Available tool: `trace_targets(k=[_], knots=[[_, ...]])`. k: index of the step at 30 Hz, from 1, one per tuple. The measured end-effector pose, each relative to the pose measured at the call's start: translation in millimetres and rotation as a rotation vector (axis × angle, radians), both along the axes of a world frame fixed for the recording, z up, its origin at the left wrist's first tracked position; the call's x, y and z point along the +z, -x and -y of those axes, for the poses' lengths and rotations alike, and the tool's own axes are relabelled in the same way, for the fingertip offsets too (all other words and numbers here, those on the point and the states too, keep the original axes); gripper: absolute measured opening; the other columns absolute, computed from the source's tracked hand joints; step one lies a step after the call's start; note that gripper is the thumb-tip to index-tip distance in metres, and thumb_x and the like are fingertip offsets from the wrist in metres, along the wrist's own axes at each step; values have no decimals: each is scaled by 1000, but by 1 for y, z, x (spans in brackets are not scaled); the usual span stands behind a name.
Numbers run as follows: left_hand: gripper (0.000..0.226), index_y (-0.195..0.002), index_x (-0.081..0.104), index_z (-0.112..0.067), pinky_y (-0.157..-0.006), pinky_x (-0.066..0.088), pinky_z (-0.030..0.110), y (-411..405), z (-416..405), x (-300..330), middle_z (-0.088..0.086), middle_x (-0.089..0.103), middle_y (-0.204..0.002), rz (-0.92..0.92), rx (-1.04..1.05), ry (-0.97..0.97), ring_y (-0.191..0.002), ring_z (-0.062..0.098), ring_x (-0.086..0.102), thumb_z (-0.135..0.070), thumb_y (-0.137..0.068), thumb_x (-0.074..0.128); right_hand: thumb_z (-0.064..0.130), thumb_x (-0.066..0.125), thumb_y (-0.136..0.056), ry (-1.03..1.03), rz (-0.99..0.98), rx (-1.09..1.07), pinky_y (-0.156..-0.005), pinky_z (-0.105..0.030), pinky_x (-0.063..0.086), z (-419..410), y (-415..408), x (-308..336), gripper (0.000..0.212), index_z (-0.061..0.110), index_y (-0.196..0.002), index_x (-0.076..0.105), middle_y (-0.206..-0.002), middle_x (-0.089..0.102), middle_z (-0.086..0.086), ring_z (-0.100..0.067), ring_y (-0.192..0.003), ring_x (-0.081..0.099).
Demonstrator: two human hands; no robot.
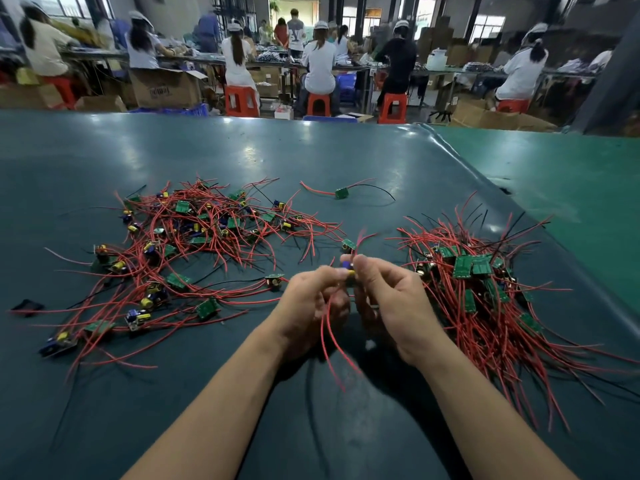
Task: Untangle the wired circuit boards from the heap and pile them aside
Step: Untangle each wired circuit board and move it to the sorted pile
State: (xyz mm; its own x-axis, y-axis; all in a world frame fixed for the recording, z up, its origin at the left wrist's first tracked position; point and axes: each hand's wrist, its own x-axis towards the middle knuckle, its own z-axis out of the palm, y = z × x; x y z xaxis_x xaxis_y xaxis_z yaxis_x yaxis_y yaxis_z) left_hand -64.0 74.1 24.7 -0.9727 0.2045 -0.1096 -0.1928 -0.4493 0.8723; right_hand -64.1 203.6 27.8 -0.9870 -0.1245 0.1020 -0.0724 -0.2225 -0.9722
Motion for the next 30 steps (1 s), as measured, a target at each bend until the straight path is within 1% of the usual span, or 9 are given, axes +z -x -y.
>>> trace_targets(k=[5,8,10,13,15,18,23,26,30], knots=[[19,-81,53,-1,-39,29,14,-2,0,-8,2,44,-51,-132,9,111,-39,6,39,-17,-72,53,32,69,-78,-64,35,42,-37,-14,20,-4,-1,1,27,9,-90,78,-45,43,7,-5,-37,26],[13,-73,63,-5,-42,31,13,-3,-1,-9,1,53,-56,-192,-27,109,-43,6,43,-15,-72,55,26,68,-84,-32,56,22,-36,-13,20,-7,2,2,21,8,-87,77,-48,34,0,-6,-36,23],[16,-66,70,-14,-43,33,14,-4,-2,-8,5,56,-62,-192,-37,147,-46,8,45,-24,-78,69,22,67,-86,-33,45,6,-37,-14,20,-7,3,2,17,9,-82,77,-46,34,2,-5,-36,23],[27,-61,68,-18,-39,30,13,-4,-1,-8,2,57,-58,-201,-34,217,-41,6,43,-34,-82,70,31,74,-73,-31,34,-6,-39,-15,15,-7,3,3,21,12,-79,79,-41,32,6,-7,-35,20],[25,-55,65,-17,-39,28,15,-5,2,-7,-3,54,-49,-179,-53,178,-36,5,39,-31,-75,72,35,74,-68,7,27,-18,-39,-14,15,-6,2,4,25,12,-77,79,-41,27,6,-7,-35,18],[25,-51,58,-15,-41,28,18,-5,6,-4,-2,49,-43,-128,-117,111,-38,10,34,-36,-60,68,26,72,-78,86,1,-110,-38,-13,18,-8,5,6,18,9,-75,77,-41,25,6,-8,-34,17],[26,-46,46,-13,-42,21,20,-10,7,0,-1,40,-38,-97,-315,-61,-39,10,32,-27,-63,61,17,68,-89,145,-30,-293,-37,-16,23,-14,11,9,24,9,-67,74,-38,28,3,-9,-33,20],[26,-49,41,-16,-40,27,17,-12,6,-2,1,40,-42,-93,-398,-146,-41,10,32,-23,-66,58,15,65,-92,178,-6,-356,-36,-16,22,-15,14,11,29,5,-65,67,-37,34,3,-8,-32,21],[31,-49,51,-17,-40,24,15,-12,9,0,-2,45,-44,-129,-477,-179,-45,11,30,-30,-60,77,19,52,-98,400,224,-187,-30,-13,18,-11,15,10,40,12,-60,48,-41,26,6,-4,-29,20]])
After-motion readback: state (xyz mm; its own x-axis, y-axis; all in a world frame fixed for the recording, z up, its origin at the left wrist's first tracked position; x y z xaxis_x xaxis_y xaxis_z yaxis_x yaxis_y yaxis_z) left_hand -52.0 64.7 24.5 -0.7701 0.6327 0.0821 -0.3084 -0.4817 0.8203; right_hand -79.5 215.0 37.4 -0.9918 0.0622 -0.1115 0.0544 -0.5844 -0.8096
